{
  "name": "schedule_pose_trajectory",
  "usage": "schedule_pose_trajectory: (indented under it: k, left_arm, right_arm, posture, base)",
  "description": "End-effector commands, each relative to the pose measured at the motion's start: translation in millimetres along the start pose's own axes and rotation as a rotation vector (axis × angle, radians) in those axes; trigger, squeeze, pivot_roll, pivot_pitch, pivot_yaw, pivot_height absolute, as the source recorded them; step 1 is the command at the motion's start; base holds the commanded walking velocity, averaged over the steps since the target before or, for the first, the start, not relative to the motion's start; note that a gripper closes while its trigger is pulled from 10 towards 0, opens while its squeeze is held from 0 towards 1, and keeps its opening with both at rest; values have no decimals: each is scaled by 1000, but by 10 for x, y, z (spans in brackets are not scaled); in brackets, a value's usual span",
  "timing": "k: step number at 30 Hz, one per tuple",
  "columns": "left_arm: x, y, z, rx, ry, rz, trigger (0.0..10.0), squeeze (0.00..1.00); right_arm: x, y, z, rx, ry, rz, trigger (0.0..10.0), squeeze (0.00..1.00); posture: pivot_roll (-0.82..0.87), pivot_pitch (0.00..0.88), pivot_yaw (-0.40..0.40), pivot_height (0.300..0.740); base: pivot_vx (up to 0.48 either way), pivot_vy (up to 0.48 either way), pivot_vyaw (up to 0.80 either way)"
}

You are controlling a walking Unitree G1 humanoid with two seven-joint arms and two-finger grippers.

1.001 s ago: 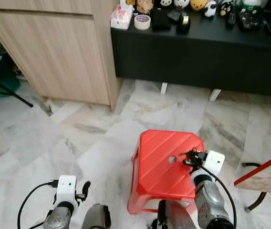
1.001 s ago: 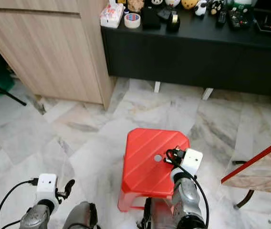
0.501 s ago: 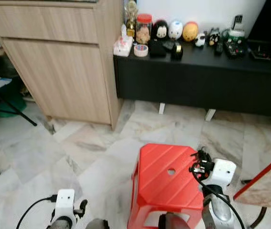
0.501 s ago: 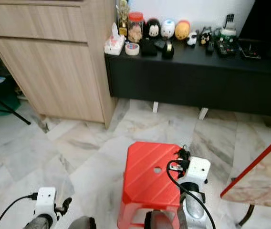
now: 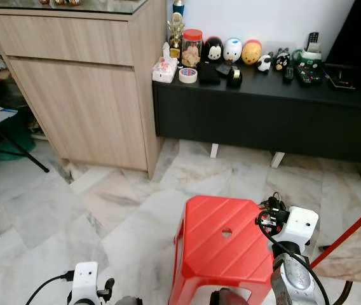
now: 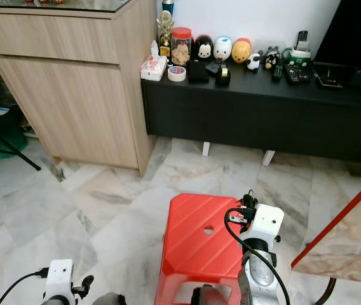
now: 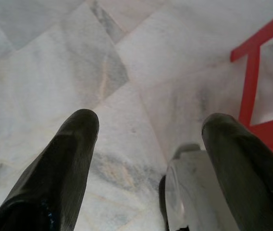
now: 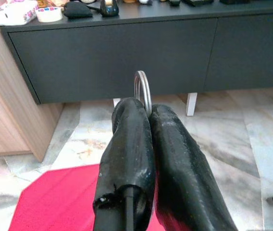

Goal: Hang keys on a hook

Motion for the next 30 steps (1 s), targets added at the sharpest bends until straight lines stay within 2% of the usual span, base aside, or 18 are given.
schedule_pose_trajectory:
  k: [1,12,30]
  left_arm:
    - [-22,-22,-103,-37,-8,7,10000,0]
    - [11,-36,-159,-58,-20,4,10000,0]
    - [62,-58,-218,-73,-12,-18,10000,0]
  right_arm:
    - [-8,39,36,4,4,-3,10000,0]
    - [-52,61,53,8,25,-9,10000,0]
    - [-143,62,60,24,41,4,10000,0]
  posture:
    - [-2,0,-71,696]
    - [-5,0,-68,740]
    - [-10,0,-67,740]
  base:
    - [0,0,0]
    - [0,0,0]
    - [0,0,0]
Point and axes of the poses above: a point about 5 cm out from each wrist's last joint towards the gripper, its own y axis pointing out of the wrist towards the gripper, its own z axis along the axis of the wrist's last joint, x = y × z, the point moved 6 cm from there along y, pointing out of the wrist towards the gripper, and after that the axes turned 14 degrees about y, right-handed, at the moved point
